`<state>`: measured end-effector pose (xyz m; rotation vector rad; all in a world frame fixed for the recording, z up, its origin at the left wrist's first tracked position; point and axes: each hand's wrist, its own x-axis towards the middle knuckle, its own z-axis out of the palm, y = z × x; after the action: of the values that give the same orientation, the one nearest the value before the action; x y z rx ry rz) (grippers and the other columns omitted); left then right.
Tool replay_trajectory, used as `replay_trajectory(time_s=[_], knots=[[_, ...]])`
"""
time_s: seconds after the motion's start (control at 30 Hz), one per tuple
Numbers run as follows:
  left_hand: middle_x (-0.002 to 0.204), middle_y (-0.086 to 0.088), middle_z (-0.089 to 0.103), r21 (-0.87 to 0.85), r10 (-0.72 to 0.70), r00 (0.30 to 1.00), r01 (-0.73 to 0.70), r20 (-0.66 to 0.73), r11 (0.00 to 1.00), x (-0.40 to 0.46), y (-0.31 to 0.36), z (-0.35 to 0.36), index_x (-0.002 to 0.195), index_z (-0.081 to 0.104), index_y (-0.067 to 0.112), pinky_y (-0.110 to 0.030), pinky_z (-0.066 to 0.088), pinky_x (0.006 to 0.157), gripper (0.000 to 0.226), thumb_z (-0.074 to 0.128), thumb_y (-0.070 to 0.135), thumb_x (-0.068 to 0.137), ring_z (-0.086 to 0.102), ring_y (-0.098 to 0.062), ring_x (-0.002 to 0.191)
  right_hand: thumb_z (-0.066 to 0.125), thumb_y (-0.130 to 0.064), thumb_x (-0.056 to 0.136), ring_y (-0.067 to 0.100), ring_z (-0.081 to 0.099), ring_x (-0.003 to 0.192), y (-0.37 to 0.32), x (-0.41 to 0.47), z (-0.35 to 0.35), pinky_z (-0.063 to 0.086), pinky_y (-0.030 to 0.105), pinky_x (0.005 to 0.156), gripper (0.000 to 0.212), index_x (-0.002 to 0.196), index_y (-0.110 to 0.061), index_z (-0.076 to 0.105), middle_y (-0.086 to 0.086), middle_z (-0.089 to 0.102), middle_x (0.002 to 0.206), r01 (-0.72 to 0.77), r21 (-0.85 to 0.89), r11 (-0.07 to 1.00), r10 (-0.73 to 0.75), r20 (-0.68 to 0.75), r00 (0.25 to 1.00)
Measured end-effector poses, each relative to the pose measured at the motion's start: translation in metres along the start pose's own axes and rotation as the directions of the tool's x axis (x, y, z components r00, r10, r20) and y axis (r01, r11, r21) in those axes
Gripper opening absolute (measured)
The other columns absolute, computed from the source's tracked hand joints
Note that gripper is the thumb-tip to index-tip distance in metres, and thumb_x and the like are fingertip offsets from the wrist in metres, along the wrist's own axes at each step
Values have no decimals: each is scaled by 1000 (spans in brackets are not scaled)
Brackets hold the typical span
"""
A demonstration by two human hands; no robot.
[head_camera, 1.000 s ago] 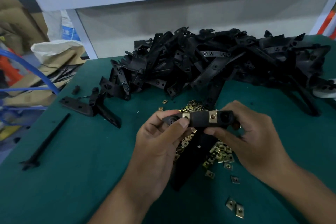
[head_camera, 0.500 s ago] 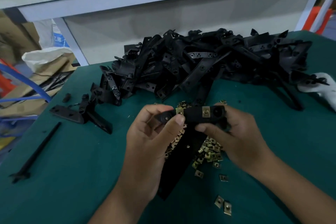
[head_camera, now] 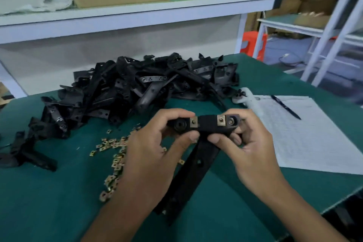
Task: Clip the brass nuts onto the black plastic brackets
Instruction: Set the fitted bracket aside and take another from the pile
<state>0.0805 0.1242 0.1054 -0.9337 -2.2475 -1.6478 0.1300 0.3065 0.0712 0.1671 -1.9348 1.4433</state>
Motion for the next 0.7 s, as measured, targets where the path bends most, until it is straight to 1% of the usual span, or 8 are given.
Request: replay_trajectory(time_s=[0.1,0.23,0.3,0.37,0.43,0.5,0.63,0.7], knots=[[107,32,65,14,101,987,-104,126,994,1,19,37,109,61,46,-5,46,75,22,72,44,90,63,9,101,75,-42,81,6,44,65,-10,-21,-49,38,19,61,27,102,-44,58,-16,61,83,-31,-111,993,24,-60,998],[108,30,62,13,207,948,-217,243,976,-8,44,98,105,60,46,-1,37,86,22,70,38,87,57,13,104,74,-54,82,34,53,75,-22,-61,-119,44,46,67,29,103,-42,59,0,61,85,-119,-275,954,67,-191,979],[114,25,59,-9,258,919,-268,297,963,-14,55,130,103,63,43,-8,35,95,25,77,32,86,54,7,113,73,-59,82,36,56,76,-28,-86,-154,45,52,67,31,103,-39,61,5,62,85,-164,-313,935,84,-254,963],[121,23,56,-62,287,898,-283,333,957,-23,65,160,102,66,39,-27,40,103,27,80,28,82,54,-5,120,72,-60,82,26,58,71,-37,-107,-185,45,44,62,32,103,-38,62,0,65,86,-212,-363,907,102,-299,949],[123,21,54,-99,324,878,-309,353,946,-31,75,189,103,67,35,-37,41,104,27,81,28,81,54,-7,121,73,-54,84,16,60,71,-46,-125,-213,48,32,62,26,103,-39,62,-8,66,87,-245,-424,872,92,-350,932],[122,20,53,-122,373,852,-353,368,928,-38,86,217,104,66,33,-33,39,103,27,81,30,82,53,-6,119,72,-46,86,2,60,71,-60,-140,-236,46,16,63,20,102,-42,62,-17,67,88,-270,-486,832,74,-384,920],[125,20,52,-143,402,802,-380,441,914,-51,102,263,119,63,33,-27,35,103,38,77,35,84,50,-6,118,74,-41,88,0,53,74,-70,-168,-279,38,11,66,23,107,-39,61,-25,63,92,-380,-619,688,77,-458,886],[134,19,49,-112,368,775,-365,515,924,-56,96,270,137,50,35,-25,32,106,55,72,44,88,44,-5,124,75,-9,87,0,48,72,-59,-184,-296,36,12,65,38,112,-33,61,-26,60,90,-426,-649,631,52,-512,858]])
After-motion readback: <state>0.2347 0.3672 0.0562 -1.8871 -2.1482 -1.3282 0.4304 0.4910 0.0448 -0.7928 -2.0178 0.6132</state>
